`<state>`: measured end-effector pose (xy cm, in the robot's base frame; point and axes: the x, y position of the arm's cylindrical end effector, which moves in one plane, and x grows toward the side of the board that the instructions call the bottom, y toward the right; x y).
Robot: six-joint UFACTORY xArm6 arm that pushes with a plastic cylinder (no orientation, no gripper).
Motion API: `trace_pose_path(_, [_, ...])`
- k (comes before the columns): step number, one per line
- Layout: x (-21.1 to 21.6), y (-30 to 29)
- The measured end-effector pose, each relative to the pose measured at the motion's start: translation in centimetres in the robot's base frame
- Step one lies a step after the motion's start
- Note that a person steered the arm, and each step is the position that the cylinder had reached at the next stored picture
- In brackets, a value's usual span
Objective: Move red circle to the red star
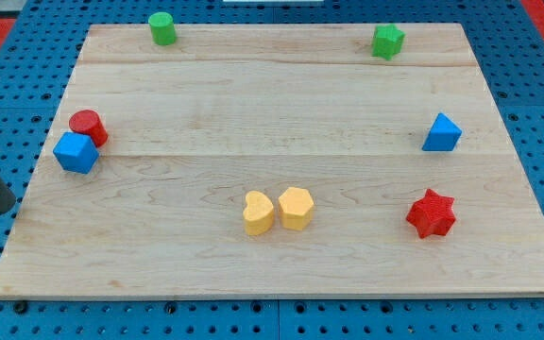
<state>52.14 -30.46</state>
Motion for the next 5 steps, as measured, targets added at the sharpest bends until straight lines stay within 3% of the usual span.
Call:
trace_pose_path(2, [-13.0, 1.4])
trace_pose_path(4, [-11.0, 17.3])
trace_pose_path(5, [-10.7, 11.4])
